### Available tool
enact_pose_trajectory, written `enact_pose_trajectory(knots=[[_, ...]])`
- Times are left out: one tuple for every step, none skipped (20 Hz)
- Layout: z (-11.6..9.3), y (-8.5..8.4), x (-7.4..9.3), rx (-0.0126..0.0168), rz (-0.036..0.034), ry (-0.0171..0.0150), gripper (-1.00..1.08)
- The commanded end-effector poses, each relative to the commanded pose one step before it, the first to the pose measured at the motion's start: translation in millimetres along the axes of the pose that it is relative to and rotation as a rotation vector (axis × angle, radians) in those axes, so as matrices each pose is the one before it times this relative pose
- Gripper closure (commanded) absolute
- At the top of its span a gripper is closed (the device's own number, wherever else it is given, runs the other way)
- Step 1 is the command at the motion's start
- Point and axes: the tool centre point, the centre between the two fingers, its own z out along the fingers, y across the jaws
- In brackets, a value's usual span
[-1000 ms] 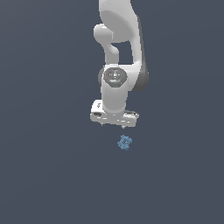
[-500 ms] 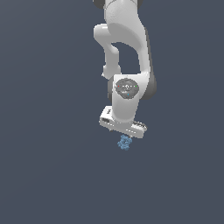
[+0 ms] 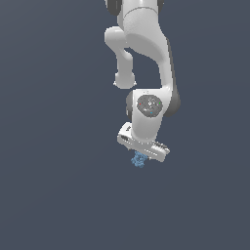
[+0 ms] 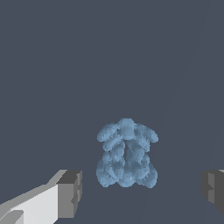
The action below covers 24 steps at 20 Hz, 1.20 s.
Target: Pick up the object and move it to a goal position.
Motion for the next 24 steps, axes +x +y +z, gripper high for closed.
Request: enact_pose_trajectory(knots=[[1.64,-3.0,0.52,0.00168,0.01514,0.00198,-0.92],[0.37,-0.62,0.03,0.00031,0.00281,0.0003,-0.92],[0.22,-0.38,0.01,0.00018,0.00167,0.00018,-0.92],[0.06,-0.06,0.05,0.00007,0.00068,0.00007,-0.92],[-0.22,0.44,-0.4,-0.00053,-0.00432,-0.00078,-0.92],[0.39,-0.02,-0.01,0.0,0.0,0.0,-0.92],[1.17,-0.05,-0.05,0.0,0.0,0.0,-0.92],[1.95,-0.09,-0.08,0.0,0.0,0.0,-0.92],[2.63,0.26,0.13,0.00007,0.00068,0.00012,-0.92],[3.48,-0.15,-0.16,0.0,0.0,0.0,-0.92],[4.15,0.21,0.03,0.00007,0.00068,0.00012,-0.92],[4.98,-0.19,-0.26,0.0,0.0,0.0,-0.92],[5.61,0.18,-0.08,0.00006,0.00068,0.00012,-0.92],[6.01,0.17,-0.11,0.00006,0.00068,0.00012,-0.92],[5.3,0.19,-0.06,0.00006,0.00068,0.00012,-0.92],[4.57,-0.18,-0.24,0.0,0.0,0.0,-0.92],[3.66,0.21,0.1,0.00006,0.00068,0.00012,-0.92],[2.94,-0.18,-0.04,0.0,0.0,0.0,-0.92],[2.12,-0.19,0.07,0.0,0.0,0.0,-0.92],[1.31,-0.21,0.19,0.0,0.0,0.0,-0.92],[0.49,-0.23,0.31,0.0,0.0,0.0,-0.92],[-0.23,-0.21,0.37,0.0,0.0,0.0,-0.92],[-0.21,-0.07,0.14,0.0,0.0,0.0,-0.92],[0.0,0.0,0.0,0.0,0.0,0.0,1.08]])
